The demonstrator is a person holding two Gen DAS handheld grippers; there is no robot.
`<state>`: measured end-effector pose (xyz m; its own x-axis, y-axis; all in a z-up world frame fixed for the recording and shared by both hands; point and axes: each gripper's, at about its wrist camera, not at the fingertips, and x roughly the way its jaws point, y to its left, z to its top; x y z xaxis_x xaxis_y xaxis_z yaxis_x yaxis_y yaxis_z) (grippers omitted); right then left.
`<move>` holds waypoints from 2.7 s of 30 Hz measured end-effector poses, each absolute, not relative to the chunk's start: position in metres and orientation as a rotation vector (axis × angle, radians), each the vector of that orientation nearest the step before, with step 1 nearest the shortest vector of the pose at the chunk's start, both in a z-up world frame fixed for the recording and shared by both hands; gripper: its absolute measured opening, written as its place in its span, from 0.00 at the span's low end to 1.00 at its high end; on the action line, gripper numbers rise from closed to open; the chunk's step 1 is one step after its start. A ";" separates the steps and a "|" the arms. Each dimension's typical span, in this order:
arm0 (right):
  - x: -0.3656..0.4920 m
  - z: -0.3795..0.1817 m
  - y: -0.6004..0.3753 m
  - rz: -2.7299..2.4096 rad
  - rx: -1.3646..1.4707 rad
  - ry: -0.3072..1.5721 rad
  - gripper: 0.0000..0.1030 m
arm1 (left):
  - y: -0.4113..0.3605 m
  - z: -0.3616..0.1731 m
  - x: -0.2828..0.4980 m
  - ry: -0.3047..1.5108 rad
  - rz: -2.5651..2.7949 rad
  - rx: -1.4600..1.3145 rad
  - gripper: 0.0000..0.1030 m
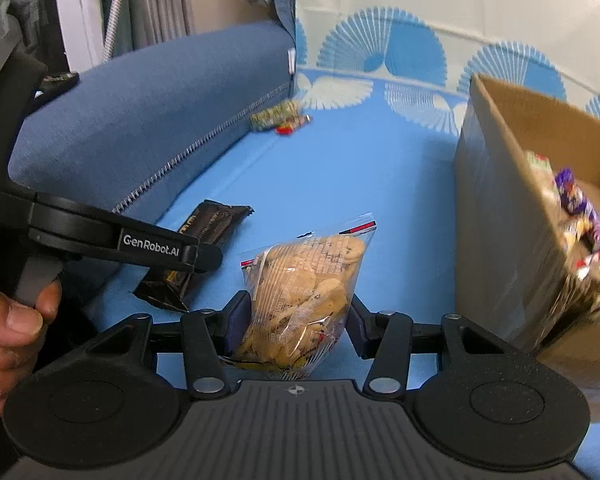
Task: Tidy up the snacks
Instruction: 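Carry both snacks over the box and open both tools to drop them, then move the left tool to the round nut-cluster pack and close on it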
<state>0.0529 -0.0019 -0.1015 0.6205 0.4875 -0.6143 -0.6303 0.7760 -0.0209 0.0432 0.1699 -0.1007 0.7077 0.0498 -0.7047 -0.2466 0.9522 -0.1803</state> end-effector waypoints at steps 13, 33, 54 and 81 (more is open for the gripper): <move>0.046 -0.062 -0.010 0.717 -0.176 0.482 0.51 | 0.185 -0.084 0.028 0.652 0.197 -0.399 0.41; 0.092 0.015 -0.111 0.384 0.114 0.344 0.51 | 0.134 -0.007 0.072 0.566 0.268 -0.527 0.41; 0.127 0.000 -0.178 0.111 0.235 0.441 0.74 | -0.004 0.039 0.141 0.497 0.015 -0.402 0.56; 0.108 -0.004 -0.051 0.580 0.122 0.480 0.74 | 0.188 -0.030 0.152 0.599 0.391 -0.385 0.23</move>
